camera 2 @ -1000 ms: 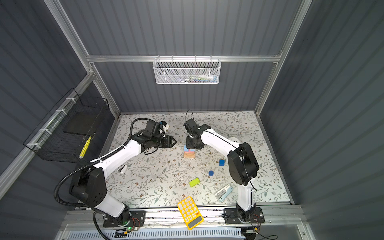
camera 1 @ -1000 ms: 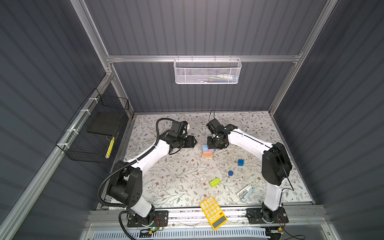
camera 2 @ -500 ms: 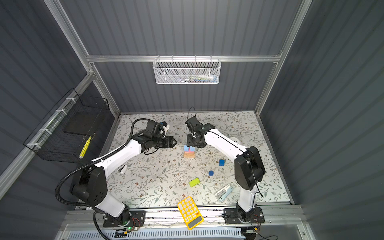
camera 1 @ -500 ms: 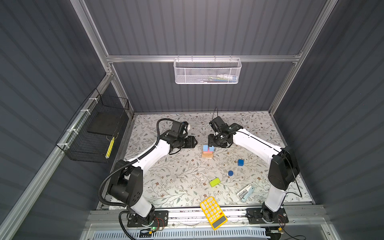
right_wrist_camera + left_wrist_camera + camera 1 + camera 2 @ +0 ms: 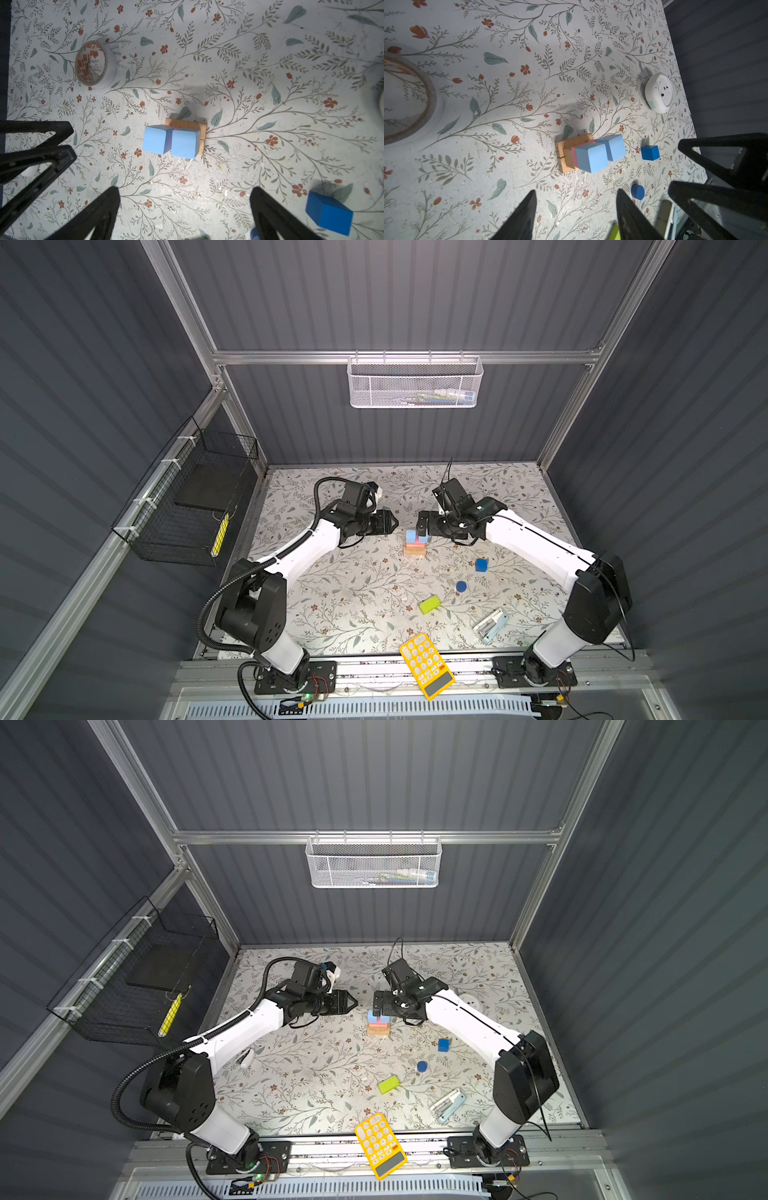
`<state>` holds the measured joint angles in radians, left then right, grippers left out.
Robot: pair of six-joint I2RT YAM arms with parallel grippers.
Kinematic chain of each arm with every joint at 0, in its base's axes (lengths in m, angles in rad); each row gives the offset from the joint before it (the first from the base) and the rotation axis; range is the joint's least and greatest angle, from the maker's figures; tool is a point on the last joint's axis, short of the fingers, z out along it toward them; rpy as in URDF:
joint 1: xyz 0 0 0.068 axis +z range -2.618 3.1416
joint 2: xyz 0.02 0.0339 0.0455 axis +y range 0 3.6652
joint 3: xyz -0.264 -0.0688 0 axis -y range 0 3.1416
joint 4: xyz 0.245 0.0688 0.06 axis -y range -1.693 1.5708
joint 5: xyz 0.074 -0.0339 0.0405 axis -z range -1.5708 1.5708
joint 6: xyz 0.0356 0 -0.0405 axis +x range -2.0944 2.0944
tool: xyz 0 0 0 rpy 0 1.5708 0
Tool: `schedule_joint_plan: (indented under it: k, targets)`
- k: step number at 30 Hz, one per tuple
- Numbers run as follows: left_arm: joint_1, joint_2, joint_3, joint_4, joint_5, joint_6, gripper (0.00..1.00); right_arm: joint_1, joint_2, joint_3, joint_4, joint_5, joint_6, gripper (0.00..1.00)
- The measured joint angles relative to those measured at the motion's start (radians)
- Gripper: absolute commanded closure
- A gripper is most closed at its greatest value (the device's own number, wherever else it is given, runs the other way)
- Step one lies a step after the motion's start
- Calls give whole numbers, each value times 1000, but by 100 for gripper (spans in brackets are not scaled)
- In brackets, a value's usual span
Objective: Build the wood block tower
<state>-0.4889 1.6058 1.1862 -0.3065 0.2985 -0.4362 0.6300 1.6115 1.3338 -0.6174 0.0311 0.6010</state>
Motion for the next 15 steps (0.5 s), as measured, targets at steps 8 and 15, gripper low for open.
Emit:
schedule_joint_plan:
  k: [8,15]
  targets:
    - [-18,53,-3,15,3,-32,44,-63,-74,-150,103,-60,3,1]
    - [-53,81,-2,16,2,-48,47,-119,-146,-238,158,-92,5,1]
